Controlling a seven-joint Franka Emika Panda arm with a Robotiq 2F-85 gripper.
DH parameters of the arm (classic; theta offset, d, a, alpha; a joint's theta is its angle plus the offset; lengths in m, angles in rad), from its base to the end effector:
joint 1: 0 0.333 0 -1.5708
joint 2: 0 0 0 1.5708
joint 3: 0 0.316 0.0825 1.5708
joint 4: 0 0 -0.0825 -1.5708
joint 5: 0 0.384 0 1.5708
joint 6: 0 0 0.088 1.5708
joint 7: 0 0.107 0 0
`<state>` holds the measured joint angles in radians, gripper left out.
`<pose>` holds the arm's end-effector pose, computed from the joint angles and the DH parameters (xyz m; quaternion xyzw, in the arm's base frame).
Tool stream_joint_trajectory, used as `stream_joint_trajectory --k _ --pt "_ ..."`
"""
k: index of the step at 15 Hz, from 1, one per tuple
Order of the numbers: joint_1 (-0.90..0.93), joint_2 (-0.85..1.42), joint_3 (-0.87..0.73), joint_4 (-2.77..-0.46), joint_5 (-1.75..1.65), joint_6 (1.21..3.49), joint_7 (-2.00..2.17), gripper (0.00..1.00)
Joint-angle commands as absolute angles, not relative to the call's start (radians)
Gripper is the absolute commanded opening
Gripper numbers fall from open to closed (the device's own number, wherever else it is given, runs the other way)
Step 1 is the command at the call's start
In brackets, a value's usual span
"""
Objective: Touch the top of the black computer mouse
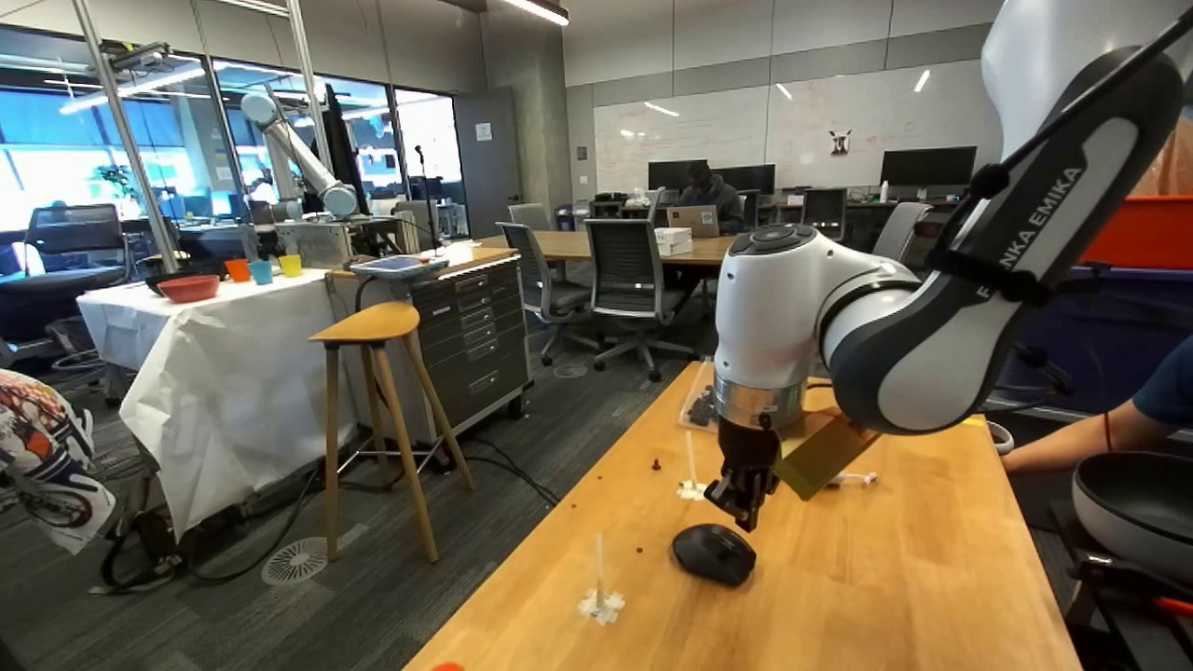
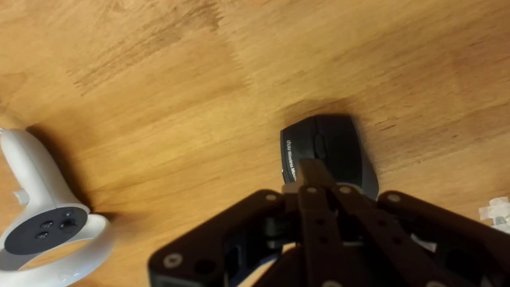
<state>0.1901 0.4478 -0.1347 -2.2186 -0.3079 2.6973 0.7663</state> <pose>0.5493 0.0387 0.1751 0.9733 -0.2075 0.0512 0.0834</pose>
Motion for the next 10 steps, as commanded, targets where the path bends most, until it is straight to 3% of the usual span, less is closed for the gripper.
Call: stream_joint_trajectory --k 1,10 --pt "0.225 0.502 -0.168 -2.169 -0.294 2.709 0.780 0.00" --pt "0.230 0.557 -0.171 -2.149 -0.257 2.710 0.766 0.00"
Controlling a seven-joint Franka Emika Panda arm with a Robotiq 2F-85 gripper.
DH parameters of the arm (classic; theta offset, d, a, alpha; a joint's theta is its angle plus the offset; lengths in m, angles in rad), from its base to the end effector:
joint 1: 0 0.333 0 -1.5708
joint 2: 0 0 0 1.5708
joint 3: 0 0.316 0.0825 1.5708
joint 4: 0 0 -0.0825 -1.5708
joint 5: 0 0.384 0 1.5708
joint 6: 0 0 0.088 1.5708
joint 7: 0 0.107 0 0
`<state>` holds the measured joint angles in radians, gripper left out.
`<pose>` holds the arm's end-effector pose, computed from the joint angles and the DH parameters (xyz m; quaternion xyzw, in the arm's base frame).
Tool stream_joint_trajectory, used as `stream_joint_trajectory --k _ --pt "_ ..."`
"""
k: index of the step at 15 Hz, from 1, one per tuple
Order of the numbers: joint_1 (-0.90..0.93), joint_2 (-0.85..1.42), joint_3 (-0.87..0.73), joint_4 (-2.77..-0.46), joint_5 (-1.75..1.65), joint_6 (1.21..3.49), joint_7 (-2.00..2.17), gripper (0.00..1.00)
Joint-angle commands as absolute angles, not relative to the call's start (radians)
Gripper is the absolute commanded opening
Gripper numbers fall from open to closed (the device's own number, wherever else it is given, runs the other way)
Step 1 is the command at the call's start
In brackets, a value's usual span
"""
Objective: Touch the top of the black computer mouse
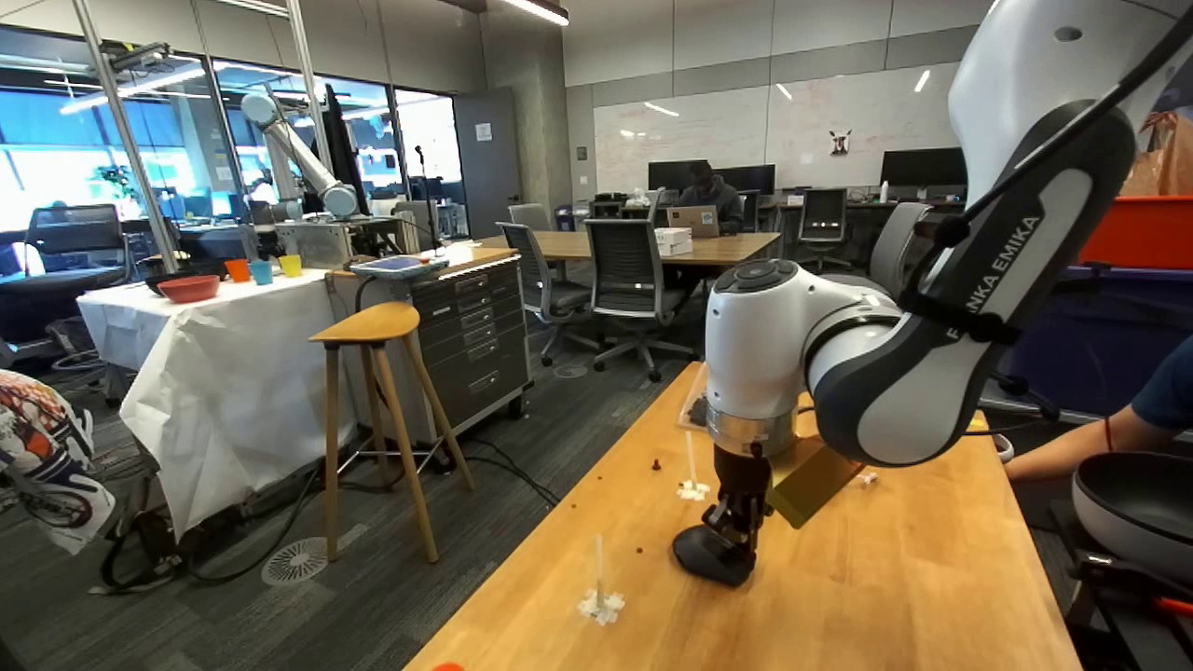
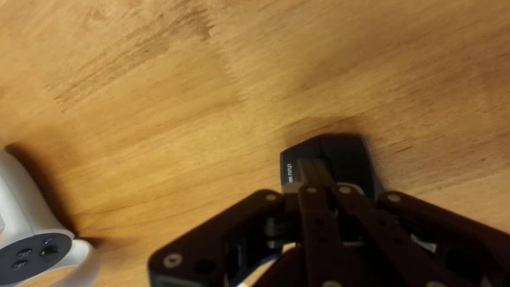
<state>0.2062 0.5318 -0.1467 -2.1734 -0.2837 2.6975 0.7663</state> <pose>0.5539 0.0395 0.1446 0.9724 -0.2122 0.0342 0.0912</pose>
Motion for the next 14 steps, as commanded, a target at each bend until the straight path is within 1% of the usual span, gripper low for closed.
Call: stream_joint_trajectory --k 1,9,14 --pt "0.229 0.561 -0.172 -2.148 -0.255 2.711 0.764 0.00" --pt "0.228 0.573 -0.173 -2.146 -0.232 2.712 0.760 0.00" --pt "0.227 0.513 -0.155 -2.171 -0.217 2.712 0.740 0.00"
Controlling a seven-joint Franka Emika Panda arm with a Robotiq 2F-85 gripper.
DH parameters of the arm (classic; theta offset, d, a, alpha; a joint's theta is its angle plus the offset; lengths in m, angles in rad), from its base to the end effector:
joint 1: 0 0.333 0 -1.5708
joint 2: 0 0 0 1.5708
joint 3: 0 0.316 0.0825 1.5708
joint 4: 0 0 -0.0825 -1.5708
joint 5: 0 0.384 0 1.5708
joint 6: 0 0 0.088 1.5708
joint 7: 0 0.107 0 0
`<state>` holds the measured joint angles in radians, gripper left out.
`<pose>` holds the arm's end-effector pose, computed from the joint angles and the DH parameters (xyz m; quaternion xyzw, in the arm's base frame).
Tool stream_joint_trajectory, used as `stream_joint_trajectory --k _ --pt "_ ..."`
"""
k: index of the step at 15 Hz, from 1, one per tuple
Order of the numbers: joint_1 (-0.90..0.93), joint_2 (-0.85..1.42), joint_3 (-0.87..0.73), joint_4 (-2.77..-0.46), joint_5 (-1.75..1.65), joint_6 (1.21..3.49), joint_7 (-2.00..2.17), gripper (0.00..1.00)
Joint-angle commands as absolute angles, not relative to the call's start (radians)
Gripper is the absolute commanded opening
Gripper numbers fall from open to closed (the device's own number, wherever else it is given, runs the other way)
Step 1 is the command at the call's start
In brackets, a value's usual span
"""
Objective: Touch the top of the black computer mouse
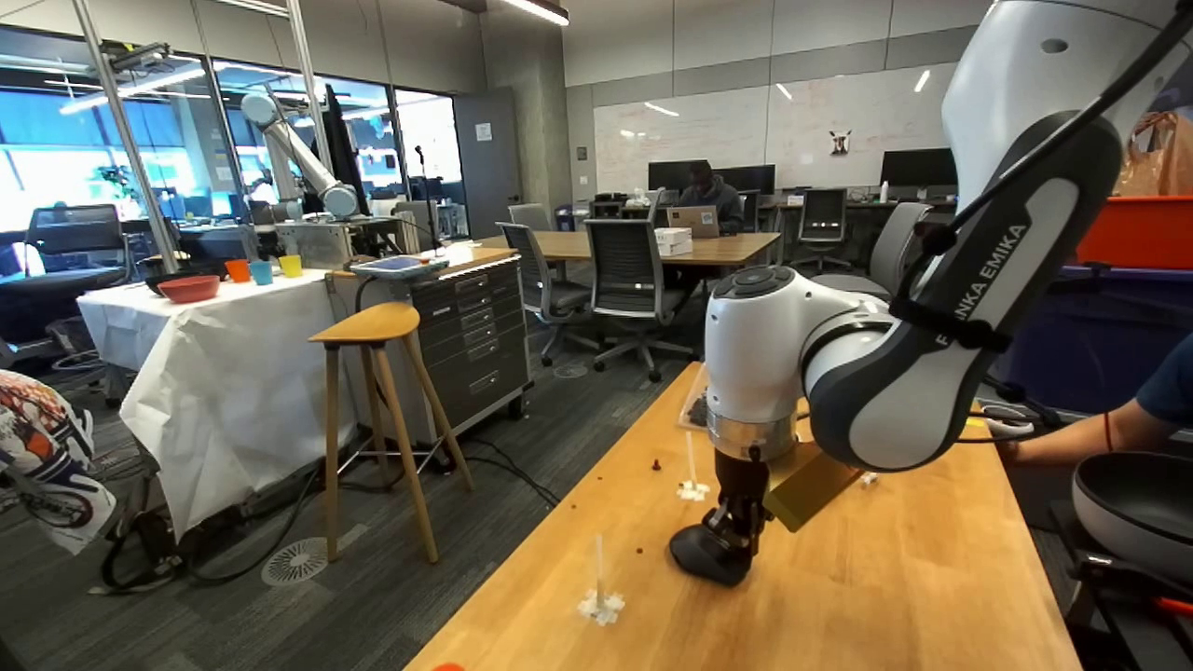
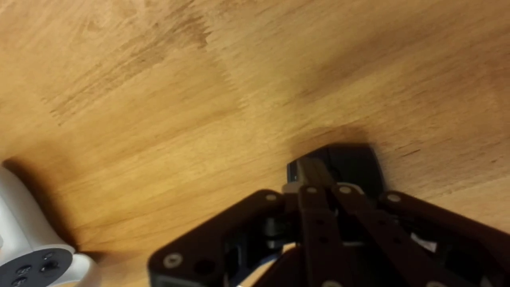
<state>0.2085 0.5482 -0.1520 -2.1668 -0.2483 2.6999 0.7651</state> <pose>0.5544 0.0365 0.1383 0.9694 -0.2277 0.0289 0.0873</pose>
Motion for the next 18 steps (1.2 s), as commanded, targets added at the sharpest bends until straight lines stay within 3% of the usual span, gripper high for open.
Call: stream_joint_trajectory --k 1,11,18 --pt "0.229 0.505 -0.154 -2.173 -0.216 2.718 0.740 0.00" --pt "0.214 0.261 -0.080 -2.190 -0.162 2.659 0.672 0.00" --pt "0.117 0.087 0.062 -2.131 0.182 2.254 0.267 0.00"
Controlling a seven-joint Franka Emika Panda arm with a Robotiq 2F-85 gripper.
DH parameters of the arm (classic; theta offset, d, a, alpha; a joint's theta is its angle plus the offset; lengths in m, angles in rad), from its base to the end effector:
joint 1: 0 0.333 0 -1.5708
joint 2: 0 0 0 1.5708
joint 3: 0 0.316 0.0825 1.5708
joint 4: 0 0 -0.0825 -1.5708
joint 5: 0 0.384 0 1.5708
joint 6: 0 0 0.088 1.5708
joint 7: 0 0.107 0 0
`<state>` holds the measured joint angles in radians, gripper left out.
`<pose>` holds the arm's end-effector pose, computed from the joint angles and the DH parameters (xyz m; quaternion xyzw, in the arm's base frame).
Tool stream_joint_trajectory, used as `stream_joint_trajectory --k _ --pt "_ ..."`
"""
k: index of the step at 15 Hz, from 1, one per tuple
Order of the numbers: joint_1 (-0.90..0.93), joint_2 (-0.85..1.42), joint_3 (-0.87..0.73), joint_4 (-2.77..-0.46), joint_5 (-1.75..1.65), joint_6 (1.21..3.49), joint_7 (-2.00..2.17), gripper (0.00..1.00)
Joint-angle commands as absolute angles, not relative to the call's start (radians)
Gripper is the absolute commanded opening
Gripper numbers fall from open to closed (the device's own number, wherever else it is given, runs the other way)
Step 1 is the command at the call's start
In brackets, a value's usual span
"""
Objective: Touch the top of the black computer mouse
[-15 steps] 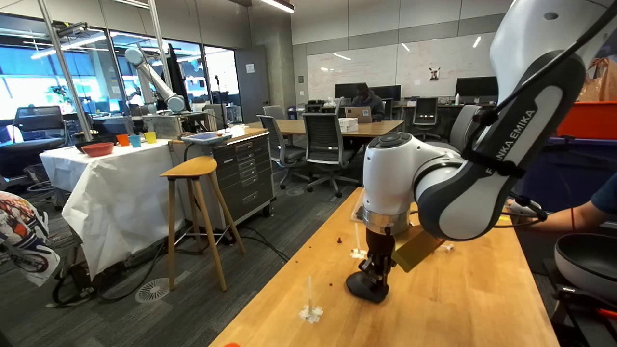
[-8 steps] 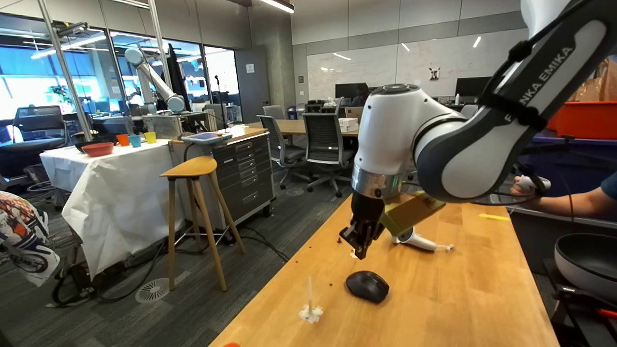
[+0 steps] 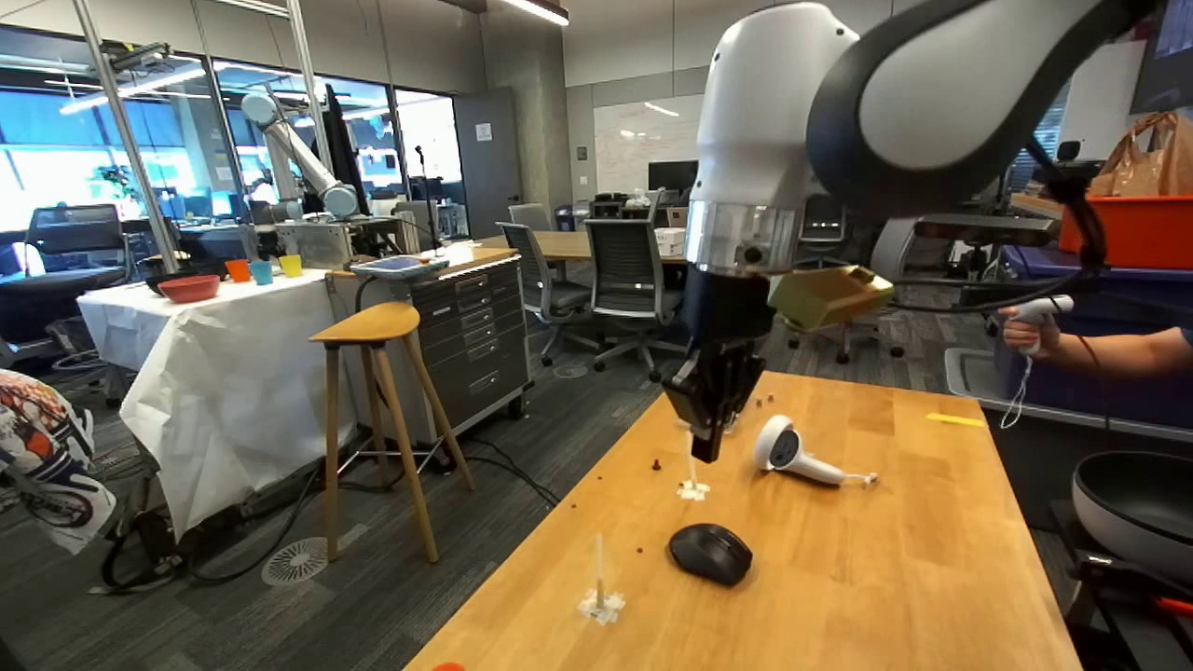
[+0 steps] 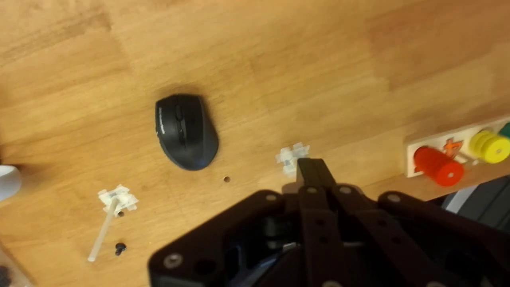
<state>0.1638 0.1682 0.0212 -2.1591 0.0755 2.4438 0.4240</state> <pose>0.5603 0.1048 0.3311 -0.9871 0.1464 -0.0472 0.0438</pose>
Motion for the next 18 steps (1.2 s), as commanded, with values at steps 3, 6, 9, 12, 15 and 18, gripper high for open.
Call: stream_joint_trajectory --k 3,6,9,12,15,18 --pt "0.110 0.036 0.046 -2.083 0.140 2.060 0.242 0.00" --pt "0.094 -0.002 0.042 -2.032 0.084 1.904 0.226 0.00" --pt "0.084 -0.021 0.045 -1.987 0.031 1.803 0.211 0.07" --pt "0.078 -0.029 0.044 -1.954 0.048 1.733 0.183 0.33" --pt "0.079 -0.026 0.048 -1.974 0.047 1.755 0.214 0.30" --pt "0.079 -0.026 0.048 -1.968 0.048 1.744 0.214 0.40"
